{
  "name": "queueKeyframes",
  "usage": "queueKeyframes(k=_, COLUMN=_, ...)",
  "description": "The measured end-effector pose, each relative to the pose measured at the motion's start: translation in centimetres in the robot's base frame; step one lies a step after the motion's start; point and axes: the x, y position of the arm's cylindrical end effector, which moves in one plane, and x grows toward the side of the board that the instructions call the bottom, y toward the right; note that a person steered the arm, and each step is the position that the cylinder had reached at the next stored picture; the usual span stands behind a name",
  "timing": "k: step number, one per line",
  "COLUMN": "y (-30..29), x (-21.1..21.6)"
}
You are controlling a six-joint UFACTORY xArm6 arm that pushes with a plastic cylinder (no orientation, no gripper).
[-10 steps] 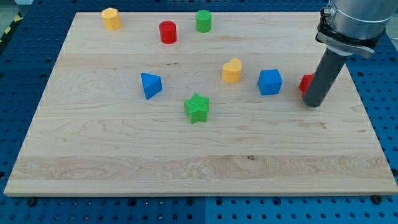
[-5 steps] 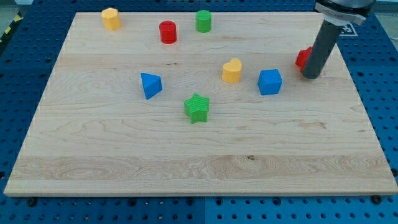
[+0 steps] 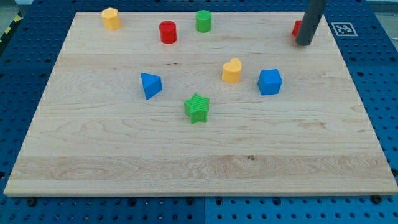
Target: Push the red star towards top right
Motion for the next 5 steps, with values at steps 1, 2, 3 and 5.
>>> queueKeyframes(k=1, y=0.0, x=-2.0)
queueKeyframes(k=2, y=0.0, x=-2.7)
queueKeyframes(k=3, y=-0.5, x=-1.1)
queueKeyframes(k=5, y=-1.0, x=14.1)
